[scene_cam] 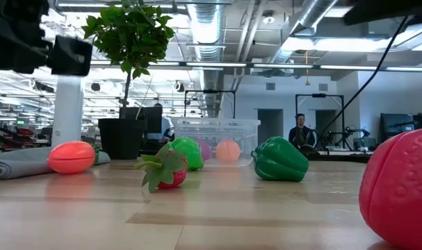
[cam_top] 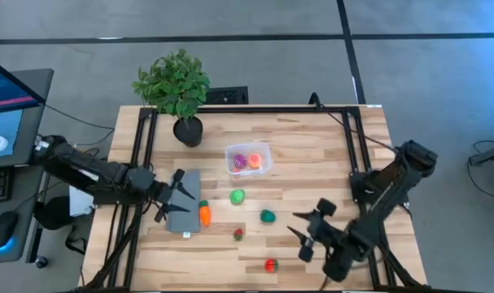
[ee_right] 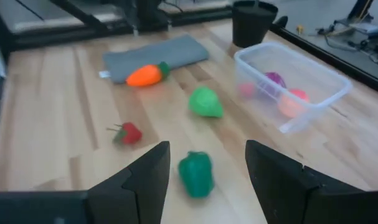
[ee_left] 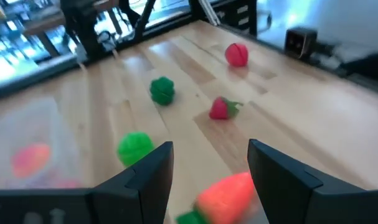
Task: Pick and placing Produce into tupperware
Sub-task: Put the carrot into the transparent container
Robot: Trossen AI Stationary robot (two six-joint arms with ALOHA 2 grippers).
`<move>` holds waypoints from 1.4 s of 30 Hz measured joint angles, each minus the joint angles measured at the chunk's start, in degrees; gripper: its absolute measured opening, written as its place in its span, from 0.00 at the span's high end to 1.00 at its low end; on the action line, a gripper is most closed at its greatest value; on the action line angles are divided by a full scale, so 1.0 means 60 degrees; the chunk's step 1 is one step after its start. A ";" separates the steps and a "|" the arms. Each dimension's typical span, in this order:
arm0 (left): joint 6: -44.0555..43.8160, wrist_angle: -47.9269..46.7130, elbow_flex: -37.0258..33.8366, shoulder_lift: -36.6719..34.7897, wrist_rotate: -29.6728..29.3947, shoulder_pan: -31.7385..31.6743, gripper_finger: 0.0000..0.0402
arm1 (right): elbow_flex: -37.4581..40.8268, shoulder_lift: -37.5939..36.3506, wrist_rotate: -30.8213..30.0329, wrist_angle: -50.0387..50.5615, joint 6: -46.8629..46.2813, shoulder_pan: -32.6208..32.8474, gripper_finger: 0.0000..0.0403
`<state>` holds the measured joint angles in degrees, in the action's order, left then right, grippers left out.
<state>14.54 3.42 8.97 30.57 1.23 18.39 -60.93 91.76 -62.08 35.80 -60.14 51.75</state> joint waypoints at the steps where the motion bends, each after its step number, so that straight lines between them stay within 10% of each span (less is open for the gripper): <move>1: 0.0285 -0.0024 0.0116 0.0237 -0.0342 0.0242 0.51 | 0.0000 0.0144 -0.0262 -0.0027 -0.0311 0.0209 0.42; 15: 0.1841 -0.2347 0.3240 0.5306 -0.2447 0.1832 0.51 | -0.0002 0.1780 -0.2027 -0.0247 -0.3723 0.1814 0.42; 27: 0.2647 -0.6508 0.6208 0.8873 -0.2455 0.1836 0.51 | -0.0007 0.1986 -0.1987 -0.2019 -0.2491 0.1792 0.42; 42: 0.3786 -0.6802 0.6885 0.9519 -0.3071 0.1766 0.51 | -0.0009 0.1983 -0.2100 -0.3199 -0.0965 0.1785 0.42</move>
<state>37.26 -37.39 50.28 87.68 -17.19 28.99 -60.98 103.66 -74.67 16.60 -65.93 62.46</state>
